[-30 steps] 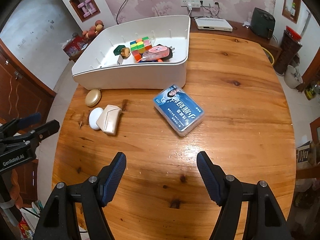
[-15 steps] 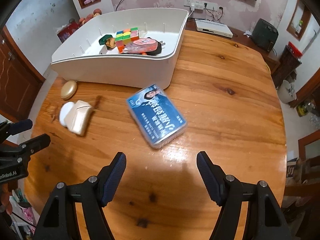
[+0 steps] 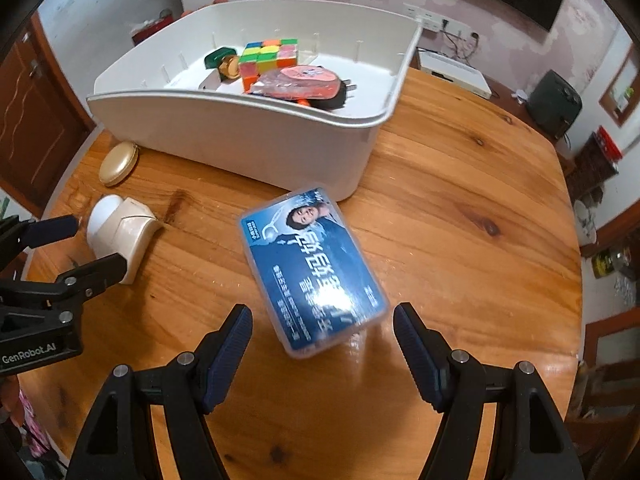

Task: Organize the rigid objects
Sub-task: 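Grasp the blue printed box with right tool while left tool reaches the beige case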

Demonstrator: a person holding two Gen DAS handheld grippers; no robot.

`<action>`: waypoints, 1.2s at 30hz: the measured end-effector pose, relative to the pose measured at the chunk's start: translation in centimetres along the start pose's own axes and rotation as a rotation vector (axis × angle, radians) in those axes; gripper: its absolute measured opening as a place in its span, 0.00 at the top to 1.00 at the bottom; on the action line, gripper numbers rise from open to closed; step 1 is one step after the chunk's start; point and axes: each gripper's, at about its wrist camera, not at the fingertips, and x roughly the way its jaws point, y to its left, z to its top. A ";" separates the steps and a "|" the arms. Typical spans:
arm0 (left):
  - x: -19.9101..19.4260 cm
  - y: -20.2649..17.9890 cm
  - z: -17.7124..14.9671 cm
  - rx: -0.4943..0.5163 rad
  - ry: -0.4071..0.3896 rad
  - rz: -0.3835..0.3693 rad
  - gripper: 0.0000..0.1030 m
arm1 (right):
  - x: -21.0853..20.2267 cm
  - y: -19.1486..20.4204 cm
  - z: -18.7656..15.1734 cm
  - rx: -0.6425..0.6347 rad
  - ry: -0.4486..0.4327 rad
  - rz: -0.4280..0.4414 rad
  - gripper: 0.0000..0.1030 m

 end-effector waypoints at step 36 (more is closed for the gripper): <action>1.4 -5.5 -0.3 0.169 -0.055 0.295 0.36 | 1.6 -1.2 -0.8 0.034 -0.009 0.097 0.31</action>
